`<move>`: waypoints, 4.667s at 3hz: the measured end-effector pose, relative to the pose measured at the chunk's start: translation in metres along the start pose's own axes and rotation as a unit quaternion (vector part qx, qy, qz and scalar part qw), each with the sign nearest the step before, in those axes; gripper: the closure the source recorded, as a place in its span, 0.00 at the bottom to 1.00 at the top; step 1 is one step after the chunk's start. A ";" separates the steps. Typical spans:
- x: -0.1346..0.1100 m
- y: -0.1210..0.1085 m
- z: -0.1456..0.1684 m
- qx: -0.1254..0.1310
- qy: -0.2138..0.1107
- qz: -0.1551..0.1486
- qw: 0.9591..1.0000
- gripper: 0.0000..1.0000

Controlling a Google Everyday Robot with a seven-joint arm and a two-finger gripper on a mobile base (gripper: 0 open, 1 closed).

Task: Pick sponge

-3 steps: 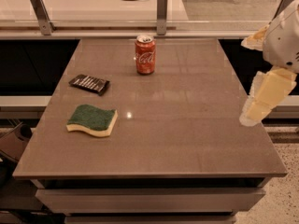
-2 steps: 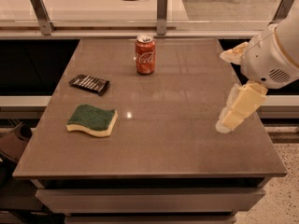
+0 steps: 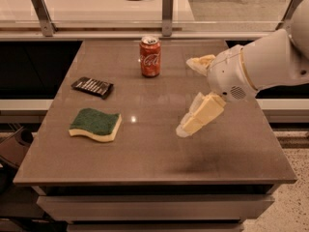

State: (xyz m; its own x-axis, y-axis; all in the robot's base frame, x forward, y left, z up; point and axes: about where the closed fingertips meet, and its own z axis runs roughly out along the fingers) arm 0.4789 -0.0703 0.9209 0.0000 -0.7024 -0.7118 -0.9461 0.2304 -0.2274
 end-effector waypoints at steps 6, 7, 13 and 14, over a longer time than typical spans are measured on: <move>-0.059 0.039 0.146 -0.047 -0.165 0.028 0.985 0.00; -0.061 0.051 0.158 -0.057 -0.163 0.034 0.984 0.00; -0.066 0.077 0.205 -0.093 -0.157 0.051 0.982 0.86; -0.067 0.077 0.205 -0.093 -0.157 0.051 0.982 1.00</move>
Offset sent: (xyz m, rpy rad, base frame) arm 0.0377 0.1053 -0.0579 0.3418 0.0144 0.1150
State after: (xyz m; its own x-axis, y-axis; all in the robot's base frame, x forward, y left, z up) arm 0.4723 0.1323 0.8152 -0.0261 -0.4338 -0.9006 -0.9892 0.1409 -0.0392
